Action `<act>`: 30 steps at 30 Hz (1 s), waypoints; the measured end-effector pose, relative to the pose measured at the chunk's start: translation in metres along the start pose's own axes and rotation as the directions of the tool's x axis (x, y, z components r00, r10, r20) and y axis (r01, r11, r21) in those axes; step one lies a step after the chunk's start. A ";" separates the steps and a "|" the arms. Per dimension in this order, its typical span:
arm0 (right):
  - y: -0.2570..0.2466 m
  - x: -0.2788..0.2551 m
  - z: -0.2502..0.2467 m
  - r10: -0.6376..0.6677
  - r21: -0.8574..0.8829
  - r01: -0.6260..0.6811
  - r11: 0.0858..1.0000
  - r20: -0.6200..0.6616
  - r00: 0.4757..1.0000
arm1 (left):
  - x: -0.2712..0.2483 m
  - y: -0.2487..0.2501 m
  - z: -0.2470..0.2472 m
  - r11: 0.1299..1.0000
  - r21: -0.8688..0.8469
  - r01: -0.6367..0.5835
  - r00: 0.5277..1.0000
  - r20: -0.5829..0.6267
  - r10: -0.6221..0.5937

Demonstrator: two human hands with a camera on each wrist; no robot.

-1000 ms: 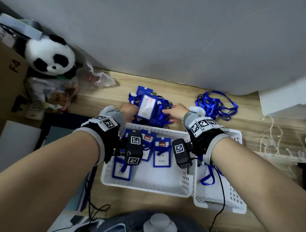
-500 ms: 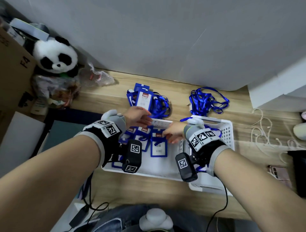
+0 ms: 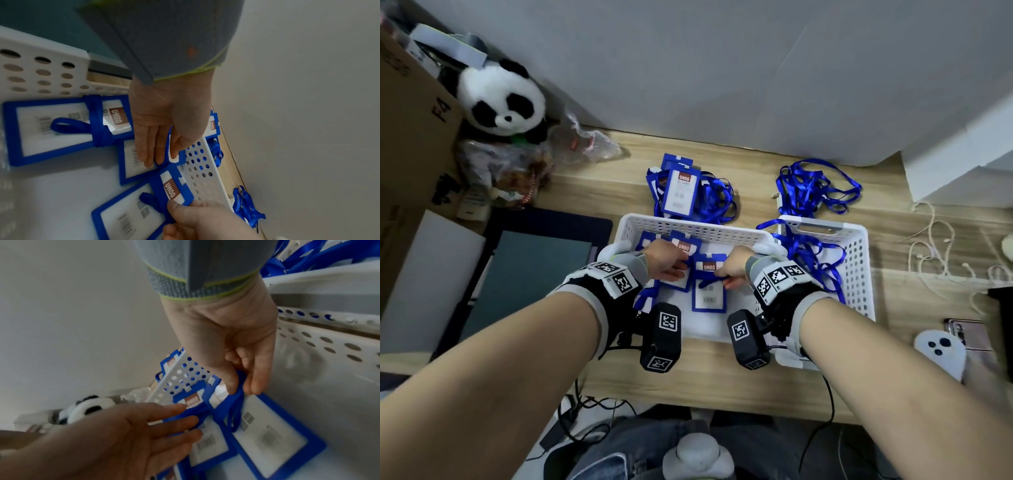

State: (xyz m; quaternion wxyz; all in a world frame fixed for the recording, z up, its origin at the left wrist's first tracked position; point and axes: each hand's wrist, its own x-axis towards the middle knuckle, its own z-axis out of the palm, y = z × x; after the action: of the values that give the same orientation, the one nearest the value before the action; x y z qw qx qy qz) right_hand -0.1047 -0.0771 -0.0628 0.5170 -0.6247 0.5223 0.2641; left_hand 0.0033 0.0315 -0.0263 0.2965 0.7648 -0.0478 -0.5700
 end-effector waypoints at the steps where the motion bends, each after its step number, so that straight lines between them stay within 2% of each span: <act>1: 0.000 -0.002 -0.002 -0.009 0.028 0.009 1.000 -0.007 1.000 | 0.000 -0.001 -0.001 1.000 0.013 -0.001 1.000 -0.006 0.002; 4: 0.000 -0.016 -0.016 -0.083 0.196 0.089 0.977 -0.036 0.996 | -0.001 0.000 0.000 0.994 0.085 -0.065 0.997 -0.033 0.068; 6: -0.001 -0.028 -0.025 -0.170 0.335 0.182 0.925 -0.064 0.983 | -0.006 0.002 0.001 0.986 0.109 -0.125 0.991 -0.029 0.129; 10: -0.004 -0.043 -0.038 -0.288 0.437 0.346 0.830 -0.196 0.937 | -0.017 0.009 0.007 0.978 -0.044 -0.202 0.976 0.071 0.205; 13: -0.001 -0.051 -0.043 -0.304 0.384 0.397 0.834 -0.281 0.910 | -0.026 0.018 0.009 0.961 -0.085 -0.264 0.962 0.043 0.268; 19: 0.003 -0.062 -0.046 -0.378 0.203 0.468 0.860 -0.362 0.852 | -0.034 0.027 0.010 0.957 -0.096 -0.272 0.962 -0.005 0.273; 22: 0.004 -0.069 -0.049 -0.443 0.035 0.495 0.868 -0.396 0.804 | -0.036 0.029 0.008 0.956 -0.127 -0.265 0.963 0.011 0.268; 24: 0.005 -0.073 -0.050 -0.455 0.009 0.508 0.861 -0.432 0.779 | -0.037 0.031 0.006 0.954 -0.148 -0.260 0.963 0.032 0.268; 27: 0.003 -0.073 -0.053 -0.359 0.218 0.497 0.840 -0.463 0.810 | -0.038 0.035 0.002 0.943 -0.192 -0.272 0.954 0.074 0.290; 30: 0.002 -0.072 -0.061 -0.228 0.513 0.443 0.735 -0.429 0.874 | -0.039 0.035 -0.002 0.952 -0.150 -0.268 0.938 0.183 0.293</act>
State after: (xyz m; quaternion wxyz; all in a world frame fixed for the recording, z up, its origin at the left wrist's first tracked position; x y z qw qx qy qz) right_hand -0.1419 -0.1056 0.0193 0.6286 -0.5504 0.5352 -0.1239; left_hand 0.0010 0.0196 0.0247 0.4149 0.6682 -0.1515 -0.5987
